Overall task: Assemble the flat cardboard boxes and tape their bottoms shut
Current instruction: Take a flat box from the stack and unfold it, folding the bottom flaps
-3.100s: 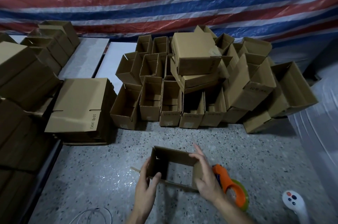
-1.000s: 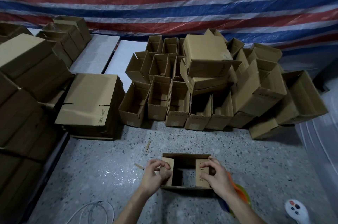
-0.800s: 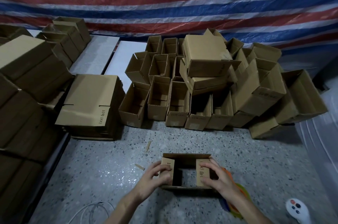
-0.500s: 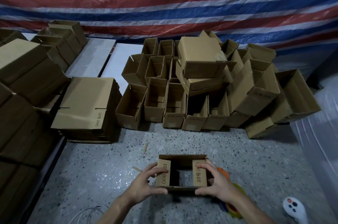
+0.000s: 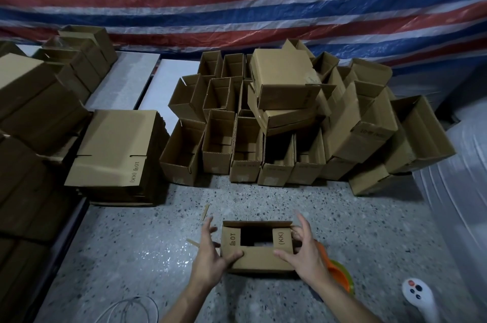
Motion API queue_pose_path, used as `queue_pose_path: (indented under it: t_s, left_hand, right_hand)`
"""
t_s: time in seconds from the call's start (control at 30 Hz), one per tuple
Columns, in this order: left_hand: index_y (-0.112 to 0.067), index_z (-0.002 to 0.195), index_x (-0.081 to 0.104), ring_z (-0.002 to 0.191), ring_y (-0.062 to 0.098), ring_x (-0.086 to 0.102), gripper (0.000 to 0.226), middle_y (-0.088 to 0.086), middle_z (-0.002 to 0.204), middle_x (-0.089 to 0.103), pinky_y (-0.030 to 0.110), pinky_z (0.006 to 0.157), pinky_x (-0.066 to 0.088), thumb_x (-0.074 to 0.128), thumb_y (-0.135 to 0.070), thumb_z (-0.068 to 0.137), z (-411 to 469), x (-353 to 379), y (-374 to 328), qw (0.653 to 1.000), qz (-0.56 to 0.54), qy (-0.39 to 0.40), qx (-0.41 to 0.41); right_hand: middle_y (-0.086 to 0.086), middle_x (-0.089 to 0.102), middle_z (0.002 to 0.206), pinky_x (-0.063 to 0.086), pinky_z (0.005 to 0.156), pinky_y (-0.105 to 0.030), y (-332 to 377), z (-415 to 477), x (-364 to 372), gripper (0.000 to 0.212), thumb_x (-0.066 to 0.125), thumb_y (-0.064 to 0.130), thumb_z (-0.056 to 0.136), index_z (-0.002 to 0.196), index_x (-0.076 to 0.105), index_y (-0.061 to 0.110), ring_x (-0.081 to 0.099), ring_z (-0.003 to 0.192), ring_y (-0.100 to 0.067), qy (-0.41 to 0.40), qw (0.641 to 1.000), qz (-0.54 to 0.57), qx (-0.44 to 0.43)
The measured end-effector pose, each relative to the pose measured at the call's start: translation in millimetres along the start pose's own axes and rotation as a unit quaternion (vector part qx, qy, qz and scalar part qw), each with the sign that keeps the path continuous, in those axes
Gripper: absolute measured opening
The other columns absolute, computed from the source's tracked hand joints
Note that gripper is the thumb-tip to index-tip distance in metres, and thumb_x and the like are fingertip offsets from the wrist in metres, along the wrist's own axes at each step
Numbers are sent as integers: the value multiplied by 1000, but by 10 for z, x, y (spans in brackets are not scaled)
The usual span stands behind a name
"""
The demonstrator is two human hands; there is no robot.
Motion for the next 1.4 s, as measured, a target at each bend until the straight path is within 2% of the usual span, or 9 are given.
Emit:
queue_pose_path:
  t_s: [0.1,0.23,0.43,0.8,0.97,1.07,1.17,1.23,1.4]
  left_hand:
    - [-62,149,-4,121,10,50,126,-35,151,18,45,93,54,90,-45,66,-30,-18,-147,995,75,2,70]
    - [-66,147,4,135,2,39,107,-53,144,6,37,94,51,81,-51,75,-61,-19,-188,979,142,-2,149]
    - [-71,143,7,135,4,44,94,-42,152,9,31,85,54,72,-64,76,-134,-19,-209,969,188,-43,151]
    - [-37,148,45,135,13,49,74,-11,158,38,32,98,48,26,-76,88,-336,82,-163,918,362,-79,142]
    - [-15,140,59,120,26,65,72,6,138,62,42,88,57,8,-51,105,-463,207,-194,900,420,-35,112]
    - [-7,152,36,144,25,39,66,5,162,31,42,116,33,5,-42,105,-464,253,-193,876,460,-9,144]
    - [-34,154,-24,153,14,-16,70,-8,160,-35,32,124,-11,-4,-63,93,-421,231,-118,882,443,51,151]
    - [-47,152,-23,151,16,-22,75,-4,161,-35,31,122,-19,7,-76,90,-413,229,-65,878,448,63,158]
    - [-37,158,20,148,31,29,78,12,165,16,37,118,-6,31,-74,90,-441,207,-238,843,512,40,161]
  right_hand:
    - [20,28,149,41,113,-43,53,-11,-3,127,90,30,70,148,-5,64,40,134,-9,30,999,-25,-16]
    - [37,21,147,47,108,-46,85,-37,26,103,82,32,80,144,10,71,32,144,-10,44,994,-68,-78]
    - [24,18,154,36,107,-17,114,-99,-14,86,78,47,81,137,18,73,35,136,-2,2,986,-139,-95]
    - [24,21,157,45,107,-29,72,-235,40,50,65,55,89,136,60,37,39,142,-11,-44,958,-243,-145]
    - [28,13,161,46,109,-33,-52,-251,109,50,53,56,96,143,52,40,34,145,-11,-50,958,-245,-138]
    - [31,1,161,42,112,-33,-75,-271,109,52,47,57,98,148,41,46,26,148,-9,-29,952,-277,-126]
    - [30,-11,162,38,112,-30,-125,-320,137,54,38,55,102,154,25,49,14,148,-3,-7,946,-294,-134]
    - [28,-14,162,28,114,-25,-132,-355,147,54,34,51,104,155,16,49,5,147,3,25,949,-279,-146]
    - [0,53,142,44,102,-32,-251,-371,-107,39,49,35,100,134,59,20,50,130,-15,-81,989,-97,-80]
Point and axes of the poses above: each hand's wrist, its own z-axis towards the middle knuckle, its own x-axis out of the palm, y = z × x, the point moved 3 cm from there along z, towards the middle knuckle
